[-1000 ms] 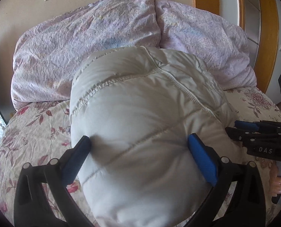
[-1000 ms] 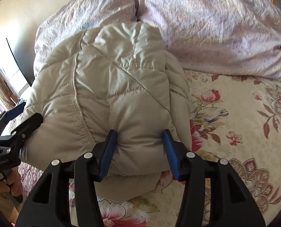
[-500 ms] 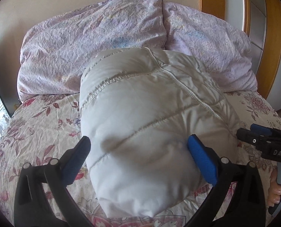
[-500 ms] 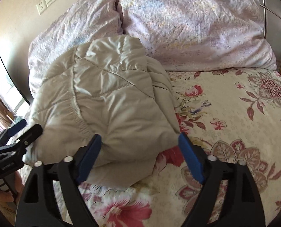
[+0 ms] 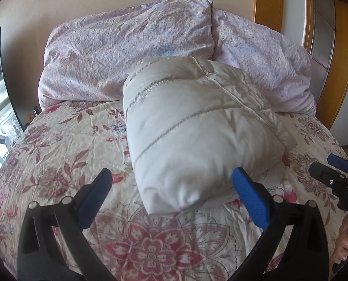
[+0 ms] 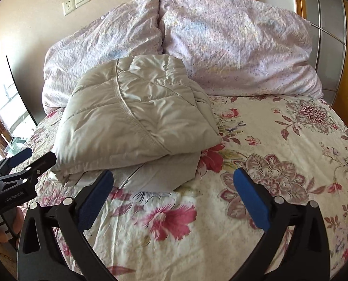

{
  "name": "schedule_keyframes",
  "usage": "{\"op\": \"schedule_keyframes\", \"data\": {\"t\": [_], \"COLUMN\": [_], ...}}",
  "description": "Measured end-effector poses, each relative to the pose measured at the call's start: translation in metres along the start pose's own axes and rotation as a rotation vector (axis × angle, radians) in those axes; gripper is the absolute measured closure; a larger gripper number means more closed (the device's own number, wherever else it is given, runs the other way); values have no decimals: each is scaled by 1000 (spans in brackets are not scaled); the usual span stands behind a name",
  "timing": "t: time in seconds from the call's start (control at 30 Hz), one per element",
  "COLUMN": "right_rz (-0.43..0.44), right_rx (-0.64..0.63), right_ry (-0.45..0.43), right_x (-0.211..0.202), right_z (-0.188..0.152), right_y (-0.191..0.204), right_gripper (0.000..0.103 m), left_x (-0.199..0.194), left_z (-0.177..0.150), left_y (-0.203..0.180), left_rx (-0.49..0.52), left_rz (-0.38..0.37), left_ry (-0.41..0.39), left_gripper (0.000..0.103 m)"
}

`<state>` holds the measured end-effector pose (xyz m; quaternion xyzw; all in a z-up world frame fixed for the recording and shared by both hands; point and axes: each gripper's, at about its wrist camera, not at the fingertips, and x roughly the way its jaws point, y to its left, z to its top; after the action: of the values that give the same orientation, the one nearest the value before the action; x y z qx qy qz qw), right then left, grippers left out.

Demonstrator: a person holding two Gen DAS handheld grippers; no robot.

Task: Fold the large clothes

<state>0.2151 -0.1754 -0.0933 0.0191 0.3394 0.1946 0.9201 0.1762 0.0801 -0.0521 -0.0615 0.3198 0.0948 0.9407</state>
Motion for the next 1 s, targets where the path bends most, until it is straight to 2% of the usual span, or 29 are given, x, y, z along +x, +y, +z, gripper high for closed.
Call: {"op": "schedule_keyframes", "data": {"t": [0.2, 0.43, 0.63, 1.0], "right_rz": [17, -9, 2, 30], "right_rx": [38, 0, -27, -33], "right_ry": [17, 13, 47, 43], "right_x": [-19, -36, -46, -61], "right_z": [-11, -26, -32, -31], "right_y": [0, 11, 18, 23], "right_gripper": [1, 1, 1, 1], "left_x": [-20, -42, -54, -68], "left_z": [-17, -31, -33, -32], "left_y": [9, 3, -4, -8], "left_rx": [-47, -12, 17, 16], "left_rz": [-9, 1, -8, -34], "left_ry": [12, 15, 28, 33], "left_gripper": [2, 2, 2, 2]}}
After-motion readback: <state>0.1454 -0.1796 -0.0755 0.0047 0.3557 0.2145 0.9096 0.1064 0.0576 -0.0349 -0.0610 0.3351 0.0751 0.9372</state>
